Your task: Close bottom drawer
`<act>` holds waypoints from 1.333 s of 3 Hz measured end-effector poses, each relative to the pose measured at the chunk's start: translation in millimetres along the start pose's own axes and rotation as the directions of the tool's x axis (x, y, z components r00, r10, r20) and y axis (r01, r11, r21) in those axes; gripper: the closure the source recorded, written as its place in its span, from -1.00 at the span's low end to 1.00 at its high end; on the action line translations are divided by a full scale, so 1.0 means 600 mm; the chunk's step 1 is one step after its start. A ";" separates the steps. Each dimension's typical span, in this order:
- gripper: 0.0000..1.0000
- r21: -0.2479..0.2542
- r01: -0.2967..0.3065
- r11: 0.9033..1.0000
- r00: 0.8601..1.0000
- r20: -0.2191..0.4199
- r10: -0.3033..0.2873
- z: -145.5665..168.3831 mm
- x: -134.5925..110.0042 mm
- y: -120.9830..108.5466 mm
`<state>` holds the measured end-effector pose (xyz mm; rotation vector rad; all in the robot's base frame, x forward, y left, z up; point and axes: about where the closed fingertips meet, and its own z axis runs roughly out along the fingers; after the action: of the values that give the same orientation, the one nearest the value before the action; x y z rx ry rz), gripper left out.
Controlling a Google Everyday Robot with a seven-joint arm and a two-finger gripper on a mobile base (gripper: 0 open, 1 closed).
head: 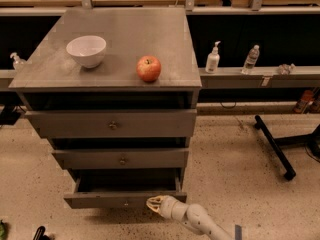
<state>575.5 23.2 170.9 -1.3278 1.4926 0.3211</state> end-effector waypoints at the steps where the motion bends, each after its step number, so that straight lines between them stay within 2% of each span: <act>1: 1.00 0.015 0.012 1.000 1.000 -0.007 -0.012 0.013 -0.007 -0.013; 2: 1.00 0.015 0.012 1.000 1.000 -0.007 -0.012 0.011 -0.007 -0.011; 3: 1.00 -0.011 0.016 1.000 0.999 0.051 -0.016 0.032 -0.012 0.000; 4: 1.00 -0.011 0.016 1.000 0.999 0.051 -0.016 0.032 -0.012 0.000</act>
Offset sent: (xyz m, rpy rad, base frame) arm 0.0663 0.0358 0.0204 -0.0416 -0.0953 -0.0436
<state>584.2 41.7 169.3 -1.3307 1.4393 0.3510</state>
